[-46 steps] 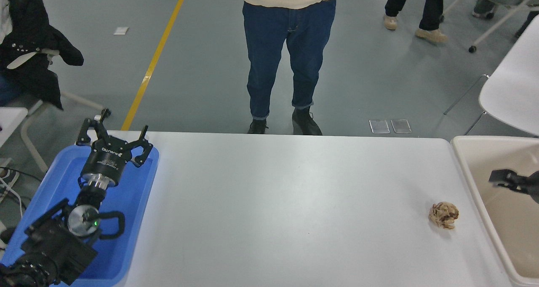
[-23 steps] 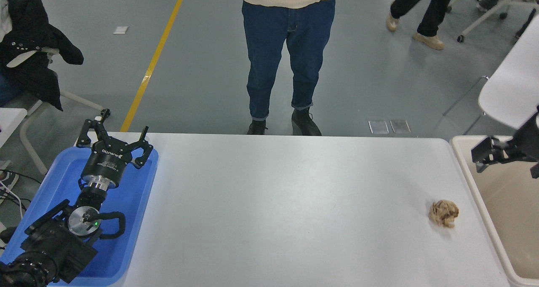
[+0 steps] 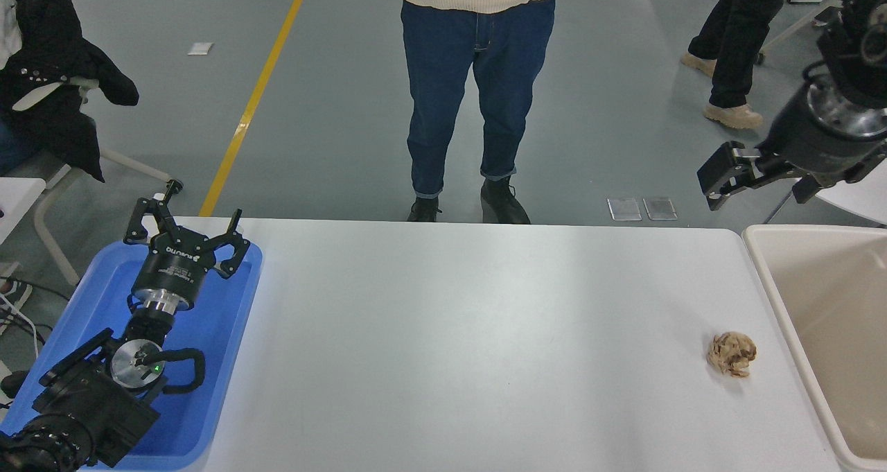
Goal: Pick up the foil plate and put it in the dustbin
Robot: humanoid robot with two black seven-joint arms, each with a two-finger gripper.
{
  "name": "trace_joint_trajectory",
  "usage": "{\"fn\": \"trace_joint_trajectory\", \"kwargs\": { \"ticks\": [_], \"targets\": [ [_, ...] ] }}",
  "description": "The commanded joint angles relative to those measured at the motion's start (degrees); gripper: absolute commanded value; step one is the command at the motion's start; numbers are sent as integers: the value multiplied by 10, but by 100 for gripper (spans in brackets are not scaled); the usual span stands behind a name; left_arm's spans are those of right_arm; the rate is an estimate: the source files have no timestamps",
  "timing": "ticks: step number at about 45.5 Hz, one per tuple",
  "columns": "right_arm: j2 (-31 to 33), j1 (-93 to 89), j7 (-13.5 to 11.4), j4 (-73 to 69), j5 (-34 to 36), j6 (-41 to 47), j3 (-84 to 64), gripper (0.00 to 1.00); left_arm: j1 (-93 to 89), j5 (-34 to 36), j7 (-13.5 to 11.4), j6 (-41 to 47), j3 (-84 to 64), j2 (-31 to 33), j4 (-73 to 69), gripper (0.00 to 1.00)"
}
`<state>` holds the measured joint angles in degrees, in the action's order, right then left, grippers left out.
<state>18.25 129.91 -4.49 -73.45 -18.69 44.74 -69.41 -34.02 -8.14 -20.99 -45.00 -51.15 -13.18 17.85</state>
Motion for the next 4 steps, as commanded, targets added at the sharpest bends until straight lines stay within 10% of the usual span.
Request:
{"fn": "trace_joint_trajectory", "kwargs": {
  "ticks": [1, 4],
  "targets": [
    [-32, 4, 0, 2, 11, 3, -9, 100, -2, 1, 2, 0, 0, 1, 1, 100],
    [-34, 4, 0, 2, 14, 3, -18, 100, -1, 1, 2, 0, 0, 1, 1, 100]
  ]
}}
